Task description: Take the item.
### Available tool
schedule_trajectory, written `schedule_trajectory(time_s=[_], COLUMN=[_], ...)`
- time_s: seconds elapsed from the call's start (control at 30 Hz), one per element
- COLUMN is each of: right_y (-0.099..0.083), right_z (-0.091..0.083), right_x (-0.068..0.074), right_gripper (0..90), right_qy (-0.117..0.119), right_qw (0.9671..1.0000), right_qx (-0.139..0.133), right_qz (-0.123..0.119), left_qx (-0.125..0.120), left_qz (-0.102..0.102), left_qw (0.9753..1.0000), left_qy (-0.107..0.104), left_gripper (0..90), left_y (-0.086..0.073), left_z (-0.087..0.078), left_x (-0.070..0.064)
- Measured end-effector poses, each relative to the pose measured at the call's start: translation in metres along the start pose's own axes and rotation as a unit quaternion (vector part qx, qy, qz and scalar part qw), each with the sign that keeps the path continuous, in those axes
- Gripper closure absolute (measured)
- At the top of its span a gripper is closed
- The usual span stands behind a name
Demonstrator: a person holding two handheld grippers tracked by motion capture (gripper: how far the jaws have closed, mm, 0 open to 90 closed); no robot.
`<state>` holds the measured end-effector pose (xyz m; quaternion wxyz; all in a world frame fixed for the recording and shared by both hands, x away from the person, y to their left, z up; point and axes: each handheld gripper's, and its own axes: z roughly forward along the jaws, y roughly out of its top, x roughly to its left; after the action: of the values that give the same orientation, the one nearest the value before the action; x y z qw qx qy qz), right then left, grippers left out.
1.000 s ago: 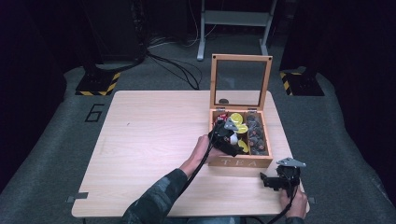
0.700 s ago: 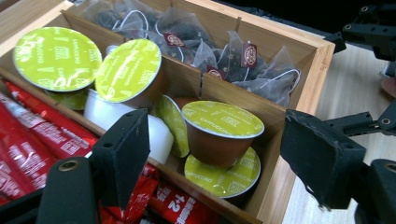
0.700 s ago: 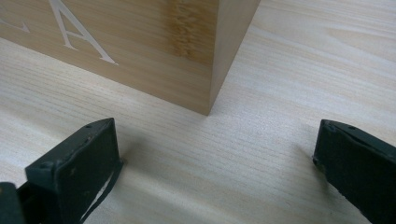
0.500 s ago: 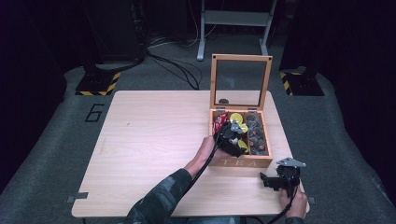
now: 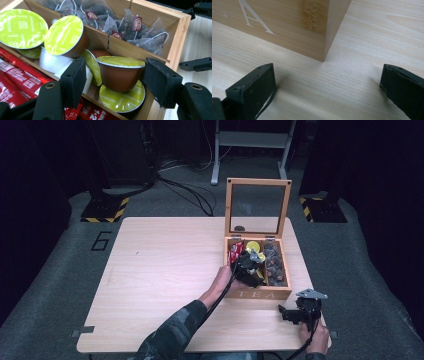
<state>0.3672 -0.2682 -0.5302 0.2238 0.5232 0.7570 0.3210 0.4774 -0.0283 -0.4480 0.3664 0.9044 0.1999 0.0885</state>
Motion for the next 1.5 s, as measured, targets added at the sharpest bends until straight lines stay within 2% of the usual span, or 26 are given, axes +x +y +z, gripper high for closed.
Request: schedule_trajectory(time_s=[0.4, 0.8, 0.83, 0.9, 1.0, 1.3, 1.5], right_y=[0.000, 0.000, 0.000, 0.000, 0.000, 0.000, 0.000], right_z=[0.000, 0.000, 0.000, 0.000, 0.000, 0.000, 0.000], right_x=[0.000, 0.000, 0.000, 0.000, 0.000, 0.000, 0.000], right_gripper=[0.0, 0.0, 0.0, 0.0, 0.0, 0.0, 0.0], right_qy=[0.000, 0.000, 0.000, 0.000, 0.000, 0.000, 0.000], right_qw=[1.0000, 1.0000, 1.0000, 1.0000, 1.0000, 1.0000, 1.0000], right_qx=[0.000, 0.001, 0.001, 0.001, 0.001, 0.000, 0.001], right_qz=[0.000, 0.002, 0.002, 0.002, 0.002, 0.001, 0.002], left_qx=[0.015, 0.019, 0.008, 0.002, 0.003, 0.022, 0.038], left_qz=[-0.003, -0.004, -0.007, 0.002, 0.004, -0.013, -0.016], left_qw=[0.9998, 0.9998, 0.9998, 1.0000, 0.9999, 0.9994, 0.9990], left_qy=[-0.013, -0.008, -0.019, -0.009, -0.012, -0.024, -0.018], left_gripper=[37.0, 38.0, 42.1, 46.7, 50.9, 43.0, 41.0], left_y=[0.003, 0.004, 0.005, 0.006, 0.007, 0.007, 0.008], left_z=[0.011, 0.010, 0.007, 0.004, 0.002, 0.012, 0.017], left_x=[-0.002, -0.004, -0.005, -0.007, -0.008, -0.004, -0.003])
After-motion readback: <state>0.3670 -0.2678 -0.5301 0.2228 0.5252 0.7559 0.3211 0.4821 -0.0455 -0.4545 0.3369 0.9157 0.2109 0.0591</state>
